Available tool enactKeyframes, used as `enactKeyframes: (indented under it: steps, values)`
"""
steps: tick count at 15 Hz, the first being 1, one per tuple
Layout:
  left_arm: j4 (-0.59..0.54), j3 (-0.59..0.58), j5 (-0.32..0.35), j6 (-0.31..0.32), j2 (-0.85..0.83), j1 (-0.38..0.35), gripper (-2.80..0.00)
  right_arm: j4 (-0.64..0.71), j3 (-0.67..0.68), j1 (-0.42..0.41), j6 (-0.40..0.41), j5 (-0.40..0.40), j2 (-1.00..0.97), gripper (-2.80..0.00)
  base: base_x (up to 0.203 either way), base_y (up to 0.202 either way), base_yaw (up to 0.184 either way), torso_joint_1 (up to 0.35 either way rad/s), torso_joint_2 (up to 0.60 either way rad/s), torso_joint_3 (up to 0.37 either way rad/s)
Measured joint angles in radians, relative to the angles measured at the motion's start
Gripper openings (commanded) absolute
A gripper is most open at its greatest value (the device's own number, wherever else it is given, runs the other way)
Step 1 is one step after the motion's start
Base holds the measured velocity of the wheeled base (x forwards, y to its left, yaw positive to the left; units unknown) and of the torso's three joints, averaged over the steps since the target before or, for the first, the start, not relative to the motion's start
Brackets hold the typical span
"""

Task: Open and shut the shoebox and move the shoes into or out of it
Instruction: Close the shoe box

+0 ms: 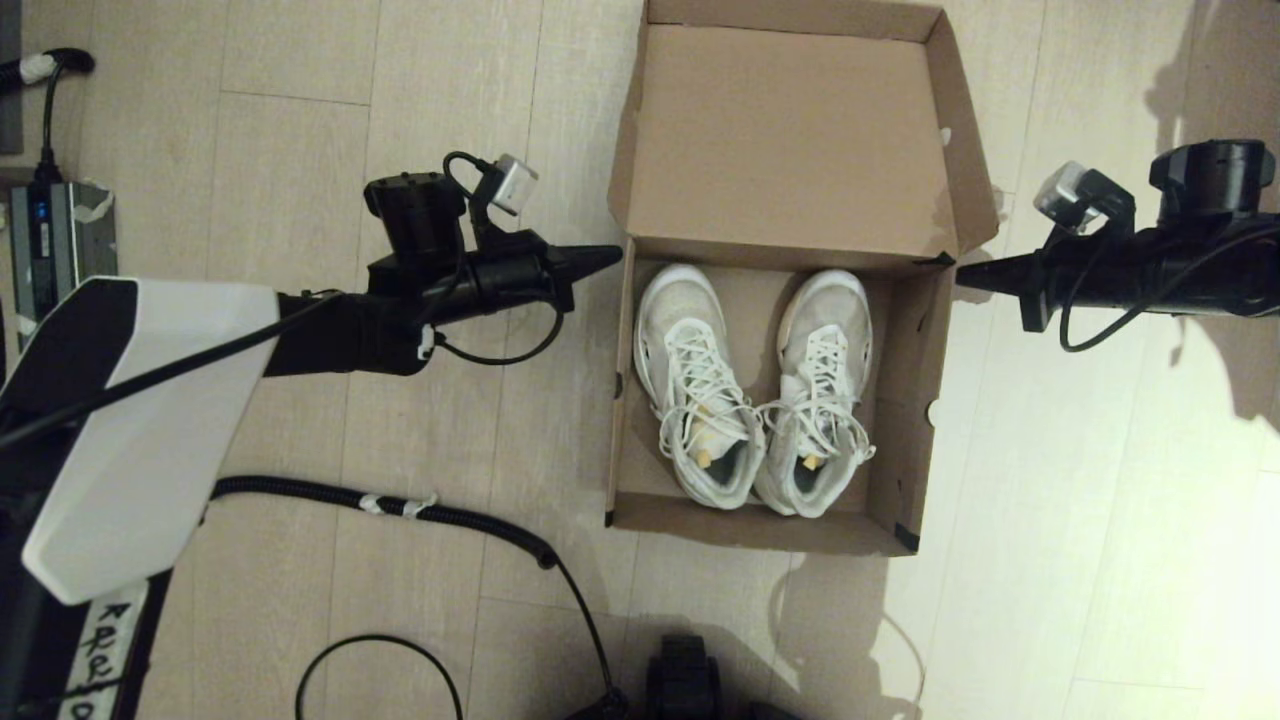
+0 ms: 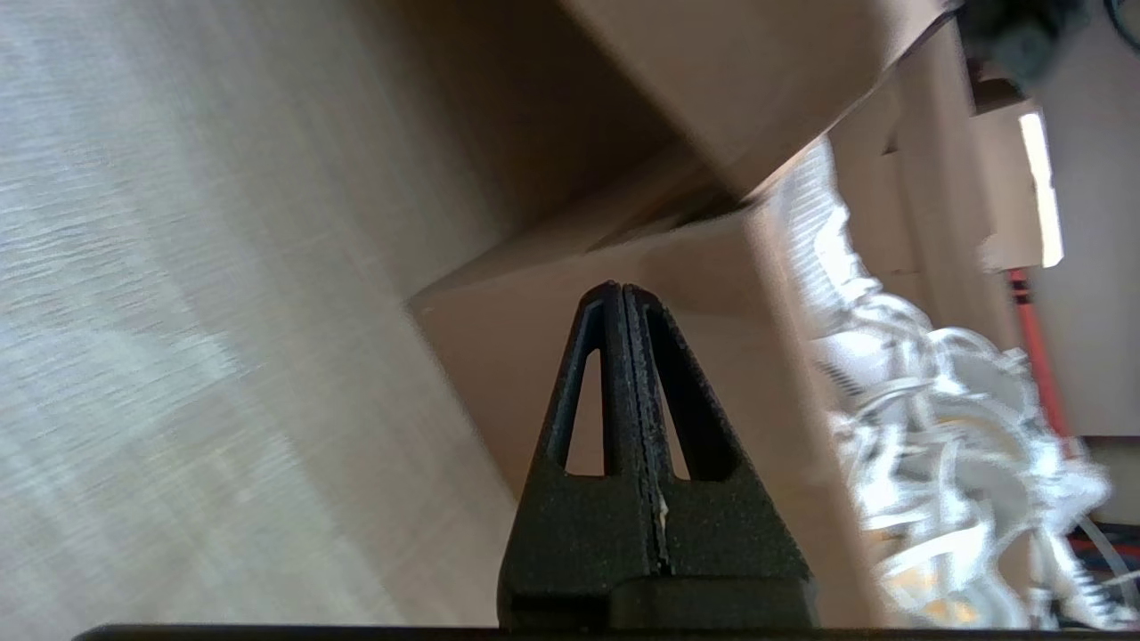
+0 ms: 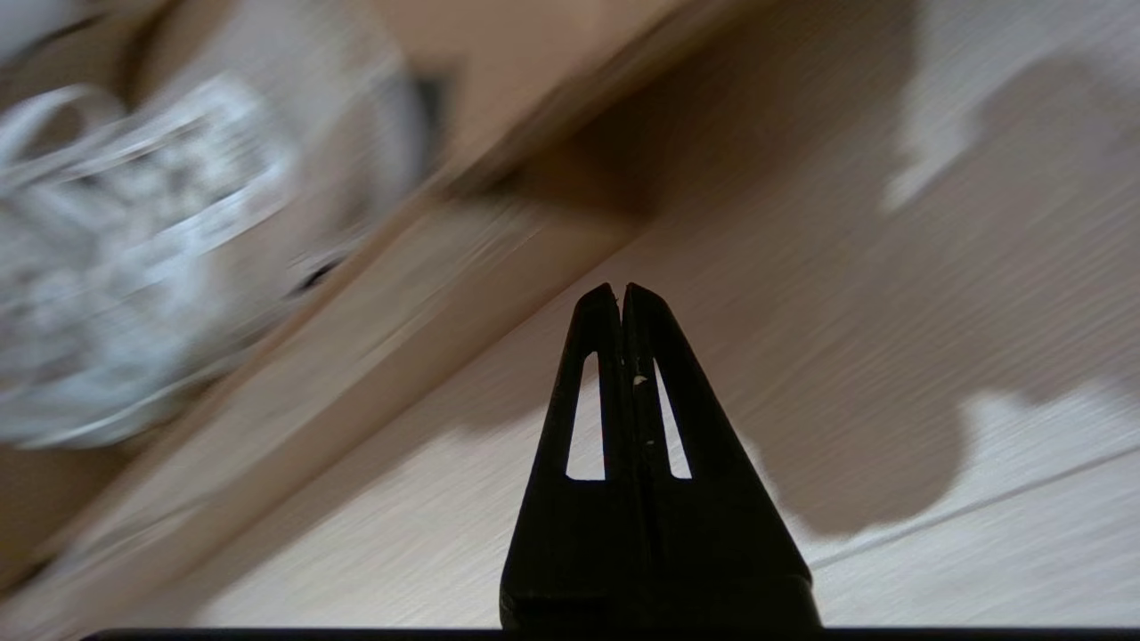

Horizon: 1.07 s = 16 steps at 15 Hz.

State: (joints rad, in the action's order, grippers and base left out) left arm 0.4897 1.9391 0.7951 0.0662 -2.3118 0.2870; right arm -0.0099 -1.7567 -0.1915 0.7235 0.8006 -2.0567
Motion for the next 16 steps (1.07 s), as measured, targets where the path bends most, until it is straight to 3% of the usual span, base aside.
enactKeyframes:
  steps: [2,5,9,12,13,16]
  values:
    - [0.015,0.001,0.000,0.011,-0.013,0.002,-2.80,-0.077,-0.049,0.000,-0.004,-0.027,-0.026,-2.80,0.000,0.000,0.000,0.000,0.00,0.000]
    - [0.022,0.001,-0.001,0.011,-0.020,0.003,-2.80,-0.088,-0.101,0.000,-0.054,-0.051,-0.042,-2.80,0.000,0.000,0.000,0.000,0.00,0.000]
    - [0.024,0.002,-0.002,0.020,-0.021,0.008,-2.80,-0.114,-0.127,0.022,-0.209,-0.112,-0.061,-2.80,0.000,0.000,0.000,0.000,0.00,0.000]
    - [0.051,0.002,-0.003,0.019,-0.023,0.014,-2.80,-0.218,-0.130,0.058,-0.410,-0.196,-0.082,-2.80,0.000,0.000,0.000,0.000,0.00,0.000]
    - [0.052,0.001,-0.003,0.019,-0.023,0.016,-2.80,-0.250,-0.133,0.069,-0.442,-0.212,-0.089,-2.80,0.000,0.000,0.000,0.000,0.00,0.000]
    - [0.051,0.001,-0.002,0.017,-0.021,0.023,-2.80,-0.180,-0.167,0.081,-0.489,-0.200,-0.100,-2.80,0.000,0.000,0.000,0.000,0.00,0.000]
